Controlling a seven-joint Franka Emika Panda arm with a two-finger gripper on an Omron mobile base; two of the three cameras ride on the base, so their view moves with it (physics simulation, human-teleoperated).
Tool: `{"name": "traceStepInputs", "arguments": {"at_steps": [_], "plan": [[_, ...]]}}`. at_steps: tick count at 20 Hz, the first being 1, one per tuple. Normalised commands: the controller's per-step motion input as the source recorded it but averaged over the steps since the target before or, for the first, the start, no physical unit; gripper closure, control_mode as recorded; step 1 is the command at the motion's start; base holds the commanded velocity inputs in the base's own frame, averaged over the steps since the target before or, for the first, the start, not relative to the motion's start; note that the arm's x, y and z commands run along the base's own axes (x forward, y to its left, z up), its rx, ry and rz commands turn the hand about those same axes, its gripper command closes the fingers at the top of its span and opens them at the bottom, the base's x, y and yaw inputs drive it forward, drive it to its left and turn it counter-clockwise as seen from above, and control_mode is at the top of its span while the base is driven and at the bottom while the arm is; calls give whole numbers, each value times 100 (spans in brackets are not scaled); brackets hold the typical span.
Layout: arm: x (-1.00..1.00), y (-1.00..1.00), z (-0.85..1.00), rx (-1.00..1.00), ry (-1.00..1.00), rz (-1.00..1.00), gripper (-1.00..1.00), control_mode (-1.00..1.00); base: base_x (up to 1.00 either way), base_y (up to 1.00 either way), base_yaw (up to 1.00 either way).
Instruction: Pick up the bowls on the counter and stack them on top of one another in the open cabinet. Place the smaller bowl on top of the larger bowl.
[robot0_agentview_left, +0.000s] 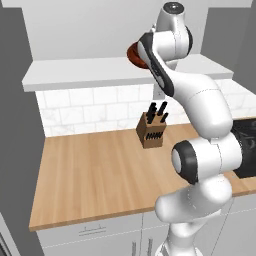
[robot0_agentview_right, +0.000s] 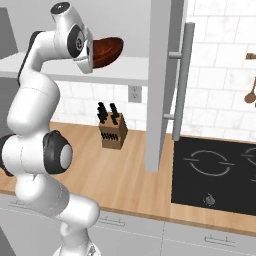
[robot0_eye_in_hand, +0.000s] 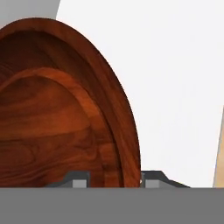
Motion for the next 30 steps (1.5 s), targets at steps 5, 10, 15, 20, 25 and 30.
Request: {"name": "traceStepInputs", "arguments": {"at_steps": [5,10,15,20,25,30], "plan": [[13,0,0,0,0,0,-100,-100,0,0,0],[-60,0,0,0,-10,0,-100,-100,0,0,0],[-100,3,-2,-3,-27,0,-100,-100,0,0,0],[-100,11,-60,-5,-19,0,-100,-100,0,0,0],[-100,1,-100,-11,-7,0,-100,-100,0,0,0],[-100,-8,-100,-27,0,0,-100,-100,0,0,0]]}}
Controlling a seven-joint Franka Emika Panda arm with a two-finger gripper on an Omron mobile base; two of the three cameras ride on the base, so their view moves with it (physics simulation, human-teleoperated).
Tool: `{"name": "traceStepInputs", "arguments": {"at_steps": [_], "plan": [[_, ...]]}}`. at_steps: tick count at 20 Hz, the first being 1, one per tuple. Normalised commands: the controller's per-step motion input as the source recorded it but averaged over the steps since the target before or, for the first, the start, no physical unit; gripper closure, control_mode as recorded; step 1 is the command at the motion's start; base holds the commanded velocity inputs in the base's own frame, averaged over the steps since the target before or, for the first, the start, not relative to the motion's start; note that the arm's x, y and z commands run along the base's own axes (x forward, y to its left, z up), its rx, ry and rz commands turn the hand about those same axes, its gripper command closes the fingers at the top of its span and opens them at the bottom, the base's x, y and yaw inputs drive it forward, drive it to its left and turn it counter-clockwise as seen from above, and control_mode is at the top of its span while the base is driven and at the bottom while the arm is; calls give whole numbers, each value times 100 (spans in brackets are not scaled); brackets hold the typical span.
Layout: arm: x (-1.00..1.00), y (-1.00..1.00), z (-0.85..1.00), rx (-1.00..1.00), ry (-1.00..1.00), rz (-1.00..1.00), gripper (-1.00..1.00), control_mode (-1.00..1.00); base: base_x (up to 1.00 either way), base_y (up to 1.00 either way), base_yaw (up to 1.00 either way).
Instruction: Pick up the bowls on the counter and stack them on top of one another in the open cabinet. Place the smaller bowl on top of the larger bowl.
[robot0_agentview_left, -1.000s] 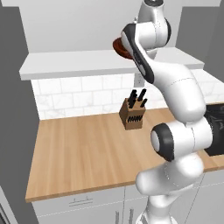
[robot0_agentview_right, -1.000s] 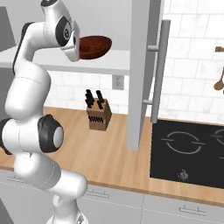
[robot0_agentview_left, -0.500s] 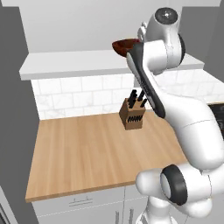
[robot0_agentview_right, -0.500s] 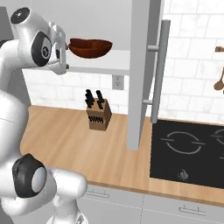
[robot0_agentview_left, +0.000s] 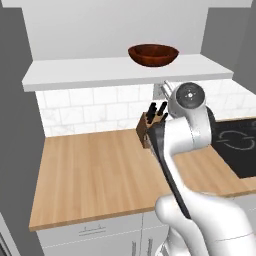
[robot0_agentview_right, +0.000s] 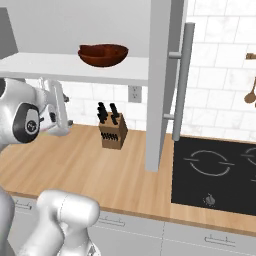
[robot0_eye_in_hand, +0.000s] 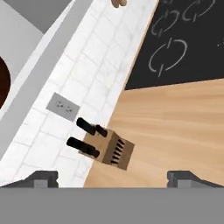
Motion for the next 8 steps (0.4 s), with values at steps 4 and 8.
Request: {"name": "traceStepInputs", "arguments": {"at_steps": [4,8], "plan": [[-100,-97,-88,11,-49,0,-100,-100,0,0,0],[-54,-50,0,27,-20,0,-100,-100,0,0,0]]}}
